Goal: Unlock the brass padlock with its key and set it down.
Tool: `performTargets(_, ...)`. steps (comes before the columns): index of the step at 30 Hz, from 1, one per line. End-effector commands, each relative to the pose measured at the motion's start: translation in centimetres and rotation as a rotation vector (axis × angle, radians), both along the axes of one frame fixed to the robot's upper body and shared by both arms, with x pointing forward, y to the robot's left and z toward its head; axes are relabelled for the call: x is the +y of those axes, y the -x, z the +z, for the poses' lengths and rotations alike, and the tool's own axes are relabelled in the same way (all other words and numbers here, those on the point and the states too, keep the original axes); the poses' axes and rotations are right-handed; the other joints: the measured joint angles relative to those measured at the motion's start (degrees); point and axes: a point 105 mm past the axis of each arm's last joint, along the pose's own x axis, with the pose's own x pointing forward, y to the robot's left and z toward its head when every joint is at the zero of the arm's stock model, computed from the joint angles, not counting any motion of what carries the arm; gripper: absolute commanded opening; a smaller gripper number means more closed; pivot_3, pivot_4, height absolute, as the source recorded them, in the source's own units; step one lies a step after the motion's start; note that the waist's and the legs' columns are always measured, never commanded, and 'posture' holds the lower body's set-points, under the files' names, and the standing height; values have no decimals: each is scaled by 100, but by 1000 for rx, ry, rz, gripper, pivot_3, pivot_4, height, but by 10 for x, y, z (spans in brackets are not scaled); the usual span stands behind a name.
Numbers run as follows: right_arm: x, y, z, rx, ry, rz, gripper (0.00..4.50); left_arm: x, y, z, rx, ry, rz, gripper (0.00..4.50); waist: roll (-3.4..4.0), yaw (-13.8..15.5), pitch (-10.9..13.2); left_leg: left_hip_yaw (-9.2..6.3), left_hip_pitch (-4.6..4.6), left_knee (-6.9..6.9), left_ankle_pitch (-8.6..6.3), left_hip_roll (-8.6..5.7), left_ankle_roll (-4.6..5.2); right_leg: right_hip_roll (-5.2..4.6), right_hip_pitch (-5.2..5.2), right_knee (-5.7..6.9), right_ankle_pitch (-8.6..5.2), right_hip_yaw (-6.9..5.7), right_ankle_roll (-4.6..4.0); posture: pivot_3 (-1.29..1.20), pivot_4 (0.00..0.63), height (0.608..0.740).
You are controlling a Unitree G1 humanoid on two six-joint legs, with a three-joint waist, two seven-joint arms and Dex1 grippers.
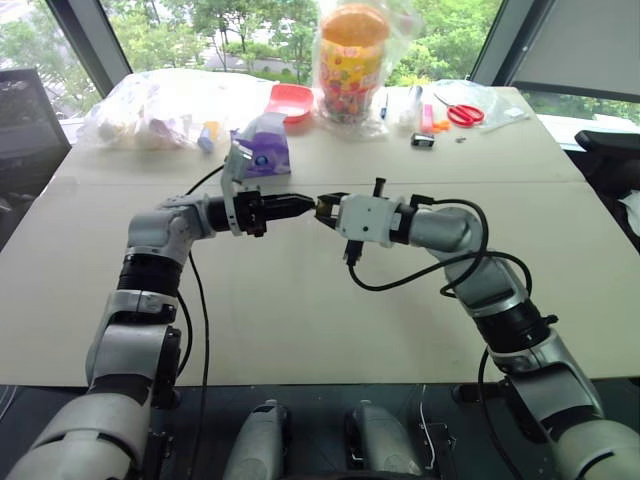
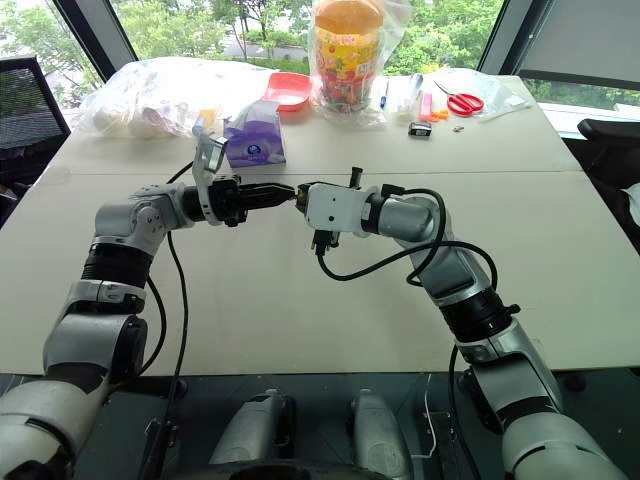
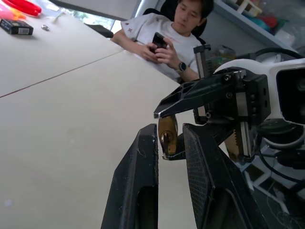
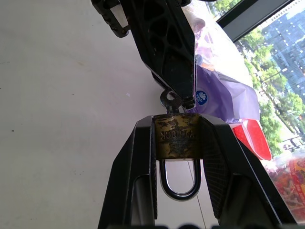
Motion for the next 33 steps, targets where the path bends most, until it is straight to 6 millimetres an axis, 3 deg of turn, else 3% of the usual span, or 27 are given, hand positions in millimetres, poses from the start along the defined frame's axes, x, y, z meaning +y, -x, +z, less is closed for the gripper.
performTargets(1, 4, 5, 15, -59, -19, 19, 715, 0, 1, 13, -47, 14, -2, 837, 0, 0, 0, 0, 0, 0, 0, 0, 0, 0, 0, 0, 0, 0, 0, 0, 150, 740)
performTargets(2, 4, 6, 15, -58, -22, 20, 715, 0, 2, 10, -47, 1, -9, 837, 0, 1, 0, 0, 0, 0, 0, 0, 0, 0, 0, 0, 0, 0, 0, 0, 150, 740)
performTargets(3, 5, 6, 15, -58, -23, 20, 715, 0, 4, 8, -47, -12, -16, 328, 0, -1, 0, 0, 0, 0, 0, 0, 0, 0, 0, 0, 0, 0, 0, 0, 150, 740)
performTargets(5, 4, 5, 16, -58, -26, 18, 715, 1, 6, 5, -43, -27, -26, 10, 0, -11, 0, 0, 0, 0, 0, 0, 0, 0, 0, 0, 0, 0, 0, 0, 150, 740)
performTargets(15, 5, 4, 17, -63, -34, 12, 715, 8, 6, 0, -21, -44, -7, 10, 0, 6, 0, 0, 0, 0, 0, 0, 0, 0, 0, 0, 0, 0, 0, 0, 150, 740)
performTargets(18, 5, 3, 18, -64, -35, 11, 715, 8, 7, 1, -11, -40, -13, 843, 0, 4, 0, 0, 0, 0, 0, 0, 0, 0, 0, 0, 0, 0, 0, 0, 150, 740)
performTargets(21, 5, 3, 18, -64, -36, 12, 715, 7, 6, 1, -28, -48, -3, 2098, 0, 4, 0, 0, 0, 0, 0, 0, 0, 0, 0, 0, 0, 0, 0, 0, 150, 740)
performTargets(29, 5, 4, 18, -65, -37, 13, 715, 7, 5, 2, -27, -30, 4, 2098, 0, 4, 0, 0, 0, 0, 0, 0, 0, 0, 0, 0, 0, 0, 0, 0, 150, 740)
performTargets(33, 6, 4, 18, -64, -36, 13, 715, 7, 6, 2, -26, -30, -3, 423, 0, 4, 0, 0, 0, 0, 0, 0, 0, 0, 0, 0, 0, 0, 0, 0, 150, 740)
